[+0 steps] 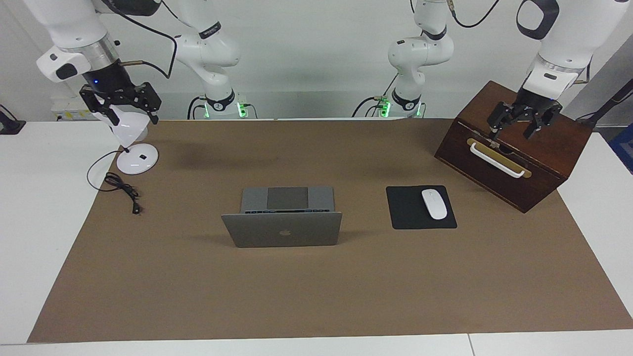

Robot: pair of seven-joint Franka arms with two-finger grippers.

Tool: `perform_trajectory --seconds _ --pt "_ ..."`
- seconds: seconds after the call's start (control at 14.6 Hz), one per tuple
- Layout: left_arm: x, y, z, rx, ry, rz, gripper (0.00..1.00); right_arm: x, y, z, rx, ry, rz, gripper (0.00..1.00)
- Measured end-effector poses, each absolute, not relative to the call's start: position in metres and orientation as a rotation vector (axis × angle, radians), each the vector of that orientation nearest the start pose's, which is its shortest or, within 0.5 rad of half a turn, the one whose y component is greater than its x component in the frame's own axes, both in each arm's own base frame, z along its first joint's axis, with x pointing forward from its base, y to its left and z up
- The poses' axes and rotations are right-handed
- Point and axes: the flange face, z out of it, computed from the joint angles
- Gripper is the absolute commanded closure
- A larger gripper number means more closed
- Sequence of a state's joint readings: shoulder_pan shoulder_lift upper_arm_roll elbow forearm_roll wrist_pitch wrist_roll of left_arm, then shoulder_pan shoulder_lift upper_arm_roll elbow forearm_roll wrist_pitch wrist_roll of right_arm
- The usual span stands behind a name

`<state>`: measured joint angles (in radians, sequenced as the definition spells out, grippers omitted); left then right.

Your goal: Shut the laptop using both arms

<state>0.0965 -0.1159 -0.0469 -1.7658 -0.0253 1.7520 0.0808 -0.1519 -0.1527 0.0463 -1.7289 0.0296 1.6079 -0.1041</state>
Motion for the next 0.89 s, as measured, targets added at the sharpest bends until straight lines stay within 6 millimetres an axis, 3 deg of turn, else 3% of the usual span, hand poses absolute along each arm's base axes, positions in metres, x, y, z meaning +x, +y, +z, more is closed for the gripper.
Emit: perform_trajectory --seconds 0.34,0.55,0.75,0.89 --pt "0.533 0.023 0.611 -3.150 0.044 -0.162 0.00 0.507 -0.049 0.634 -3.122 0.004 -0.058 0.00" --pt "0.533 0.023 0.611 -3.150 0.045 -0.163 0.00 0.515 -0.050 0.639 -3.125 0.005 -0.154 0.01" --pt "0.533 0.017 0.611 -3.150 0.060 -0.163 0.00 0.540 -0.053 0.638 -3.120 0.006 -0.242 0.03" --pt "0.533 0.015 0.611 -3.150 0.066 -0.163 0.00 0.574 -0.058 0.631 -3.113 0.009 -0.253 0.09"
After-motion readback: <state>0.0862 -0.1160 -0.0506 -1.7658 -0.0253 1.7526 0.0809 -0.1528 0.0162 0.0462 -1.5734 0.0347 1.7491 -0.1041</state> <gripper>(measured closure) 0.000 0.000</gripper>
